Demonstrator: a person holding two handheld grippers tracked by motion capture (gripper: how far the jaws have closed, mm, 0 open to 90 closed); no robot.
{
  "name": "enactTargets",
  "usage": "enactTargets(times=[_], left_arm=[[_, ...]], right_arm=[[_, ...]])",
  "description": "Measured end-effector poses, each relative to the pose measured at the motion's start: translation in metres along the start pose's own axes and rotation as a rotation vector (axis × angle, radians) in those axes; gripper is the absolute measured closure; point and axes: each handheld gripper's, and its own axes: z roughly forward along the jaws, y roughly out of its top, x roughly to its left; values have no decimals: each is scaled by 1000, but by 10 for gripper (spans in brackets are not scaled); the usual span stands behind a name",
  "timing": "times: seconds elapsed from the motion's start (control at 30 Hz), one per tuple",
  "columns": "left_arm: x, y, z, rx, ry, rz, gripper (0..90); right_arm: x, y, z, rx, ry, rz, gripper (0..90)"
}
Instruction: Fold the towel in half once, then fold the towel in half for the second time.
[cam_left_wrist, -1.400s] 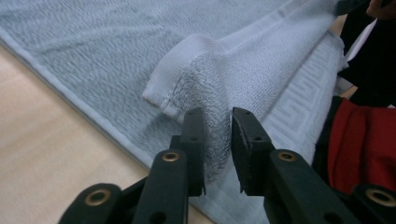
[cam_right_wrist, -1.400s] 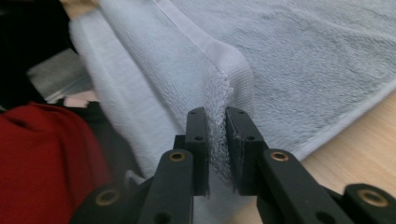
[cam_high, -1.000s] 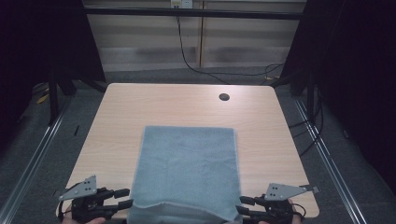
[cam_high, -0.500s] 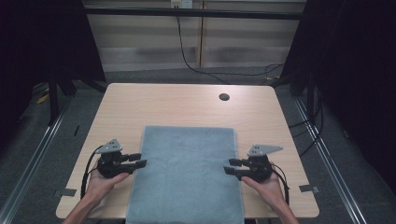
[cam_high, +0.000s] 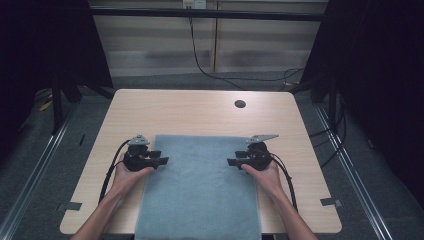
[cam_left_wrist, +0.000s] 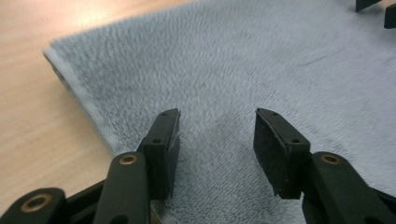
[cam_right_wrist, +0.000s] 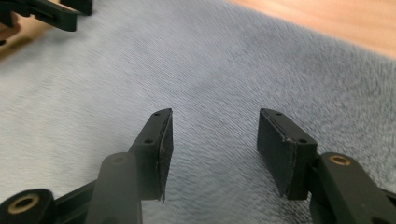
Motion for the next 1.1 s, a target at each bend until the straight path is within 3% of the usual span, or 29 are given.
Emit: enactTargets(times=[0.07, 0.17, 0.23, 0.3, 0.4, 0.73, 0.93, 1.0, 1.1], left_arm=[[-3, -1, 2, 3, 14, 26, 507], [-7, -4, 1, -8, 9, 13, 505], [-12, -7, -1, 1, 15, 41, 507], [-17, -11, -5, 4, 6, 39, 509], [-20, -17, -11, 2, -13, 42, 523], [-37, -34, -28, 23, -72, 25, 528], [-50, -41, -40, 44, -94, 56, 517], [-46, -37, -44, 23, -106, 50, 518], [-38, -27, -48, -19, -91, 36, 517]], right_arm=[[-3, -5, 7, 39, 6, 11, 458], [-1, -5, 5, 51, -2, 34, 454], [0, -7, 3, 55, 9, 40, 455], [-1, -10, 1, 46, 30, 52, 457], [2, -17, -3, 36, 46, 32, 458], [24, -31, -17, 80, 51, -22, 459], [40, -37, -29, 129, 72, -52, 455], [38, -34, -34, 101, 69, -58, 452], [26, -24, -43, 50, 39, -40, 455]])
